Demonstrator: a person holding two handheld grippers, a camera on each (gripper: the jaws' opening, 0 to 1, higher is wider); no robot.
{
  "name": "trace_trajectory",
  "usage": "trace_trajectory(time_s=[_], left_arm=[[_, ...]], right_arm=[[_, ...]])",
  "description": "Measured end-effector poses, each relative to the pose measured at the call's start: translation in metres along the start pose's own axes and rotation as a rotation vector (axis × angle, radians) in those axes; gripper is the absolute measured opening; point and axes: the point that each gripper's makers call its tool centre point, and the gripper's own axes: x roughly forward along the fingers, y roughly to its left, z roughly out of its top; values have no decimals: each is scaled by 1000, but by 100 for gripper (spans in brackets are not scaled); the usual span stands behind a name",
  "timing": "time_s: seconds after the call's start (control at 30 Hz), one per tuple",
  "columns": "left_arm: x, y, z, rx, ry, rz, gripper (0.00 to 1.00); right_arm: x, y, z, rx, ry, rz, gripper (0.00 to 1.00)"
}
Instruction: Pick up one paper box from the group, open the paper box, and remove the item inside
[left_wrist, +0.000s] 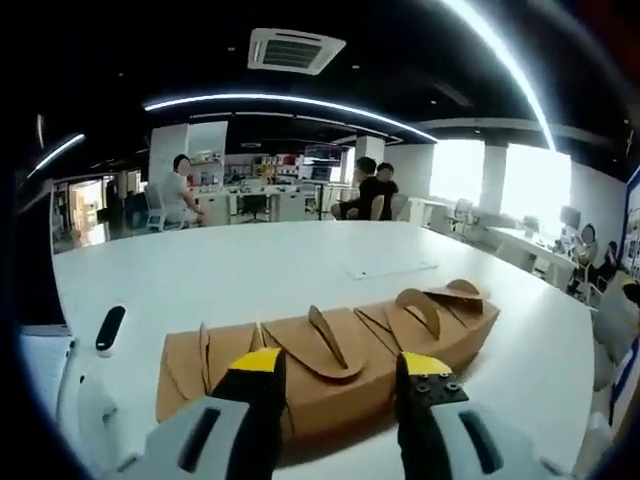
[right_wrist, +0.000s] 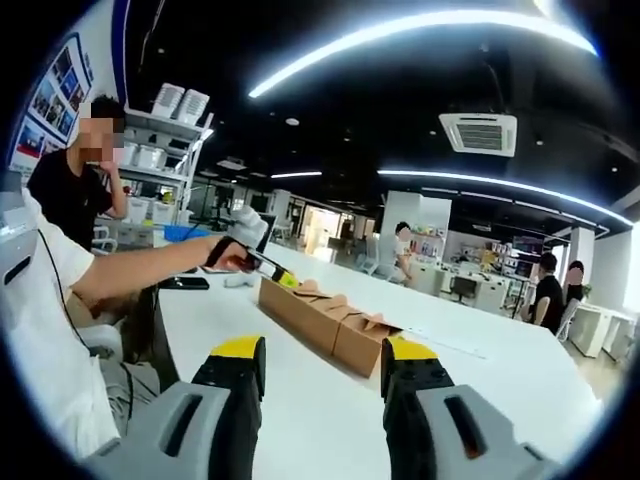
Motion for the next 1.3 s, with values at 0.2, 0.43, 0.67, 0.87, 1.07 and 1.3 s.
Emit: trace_trajectory(time_s=[0.2, 0.43, 0.67, 0.87, 1.07, 1.3], left_arm=[[9, 4, -1, -12, -1, 7, 45], [14, 3, -1, -13, 1, 2, 45], [16, 3, -1, -13, -9, 16, 42], [14, 1, -6, -12, -11, 17, 39], [12, 0, -10, -15, -12, 23, 37], [8, -3, -7, -26, -29, 31, 35]], right_arm=[[-1, -1, 0, 0, -1, -3, 47], [-1, -1, 0, 1, -1, -4, 47], [0, 1, 0, 0, 1, 2, 47], [1, 1, -2, 2, 5, 2, 47], [3, 4, -4, -4, 10, 15, 47], [3, 3, -4, -4, 11, 13, 47]])
